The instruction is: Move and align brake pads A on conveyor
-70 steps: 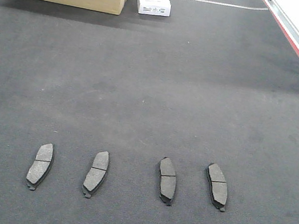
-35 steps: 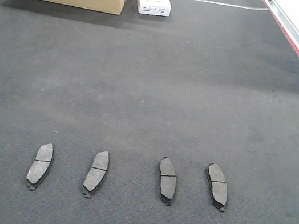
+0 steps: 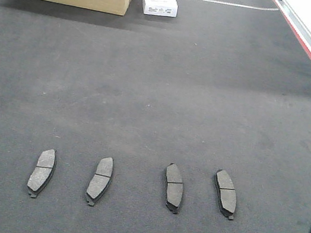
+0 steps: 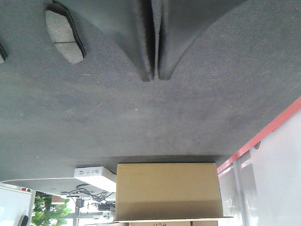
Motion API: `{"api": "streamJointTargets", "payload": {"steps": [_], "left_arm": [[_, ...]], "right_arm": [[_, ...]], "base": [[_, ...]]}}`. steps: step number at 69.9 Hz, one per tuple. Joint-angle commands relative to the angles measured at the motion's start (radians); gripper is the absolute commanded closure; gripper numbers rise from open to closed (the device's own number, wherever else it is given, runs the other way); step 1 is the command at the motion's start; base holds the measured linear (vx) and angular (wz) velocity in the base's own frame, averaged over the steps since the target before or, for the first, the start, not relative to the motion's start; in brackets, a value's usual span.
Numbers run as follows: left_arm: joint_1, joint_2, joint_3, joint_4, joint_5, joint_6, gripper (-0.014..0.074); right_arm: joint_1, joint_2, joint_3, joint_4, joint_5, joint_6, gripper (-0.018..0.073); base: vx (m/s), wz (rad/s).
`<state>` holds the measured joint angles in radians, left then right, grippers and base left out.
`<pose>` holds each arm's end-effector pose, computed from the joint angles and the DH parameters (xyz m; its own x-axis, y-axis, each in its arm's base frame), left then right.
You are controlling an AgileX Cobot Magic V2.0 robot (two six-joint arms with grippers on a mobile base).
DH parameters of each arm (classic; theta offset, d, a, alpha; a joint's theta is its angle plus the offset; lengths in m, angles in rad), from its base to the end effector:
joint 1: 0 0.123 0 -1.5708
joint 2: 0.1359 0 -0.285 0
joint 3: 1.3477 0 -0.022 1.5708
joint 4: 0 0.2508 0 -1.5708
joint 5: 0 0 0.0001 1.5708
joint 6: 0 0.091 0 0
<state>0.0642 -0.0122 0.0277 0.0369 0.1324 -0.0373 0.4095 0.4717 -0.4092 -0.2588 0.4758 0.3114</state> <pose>0.0564 0.0041 0.1925 -0.0604 -0.0046 -0.9982 -0.0690 0.9976 -0.0004 0.0942 0.0292 0.2755 -0.4112 -0.0917 -0.9069 -0.2659 0.9637 0.0231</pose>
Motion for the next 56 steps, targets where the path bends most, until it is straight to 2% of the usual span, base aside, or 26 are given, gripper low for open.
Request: {"api": "streamJointTargets", "payload": {"steps": [1, 5, 11, 19, 37, 47, 56], "left_arm": [[0.003, -0.012, 0.027, -0.011, -0.078, -0.002, 0.0603], [0.003, -0.012, 0.027, -0.011, -0.078, -0.002, 0.0603], [0.003, -0.012, 0.027, -0.011, -0.078, -0.002, 0.0603], [0.003, -0.012, 0.027, -0.011, -0.078, -0.002, 0.0603], [0.003, -0.012, 0.027, -0.011, -0.078, -0.002, 0.0603], [0.003, -0.012, 0.027, -0.011, -0.078, -0.002, 0.0603], [0.003, -0.012, 0.027, -0.011, -0.078, -0.002, 0.0603]], "right_arm": [[-0.061, -0.006, 0.008, 0.068, -0.219, -0.158, 0.0566], [-0.118, -0.023, 0.058, 0.140, -0.341, -0.239, 0.0566], [-0.189, -0.074, 0.162, 0.230, -0.524, -0.284, 0.0566], [-0.260, -0.165, 0.275, 0.274, -0.624, -0.311, 0.0566], [-0.391, -0.395, 0.422, 0.287, -0.569, -0.311, 0.0566], [-0.388, -0.495, 0.443, 0.287, -0.489, -0.311, 0.0566], [-0.388, -0.492, 0.443, 0.284, -0.484, -0.318, 0.0566]], "base": [[0.00, 0.00], [0.00, 0.00], [0.00, 0.00], [0.00, 0.00], [0.00, 0.00], [0.00, 0.00], [0.00, 0.00]]}}
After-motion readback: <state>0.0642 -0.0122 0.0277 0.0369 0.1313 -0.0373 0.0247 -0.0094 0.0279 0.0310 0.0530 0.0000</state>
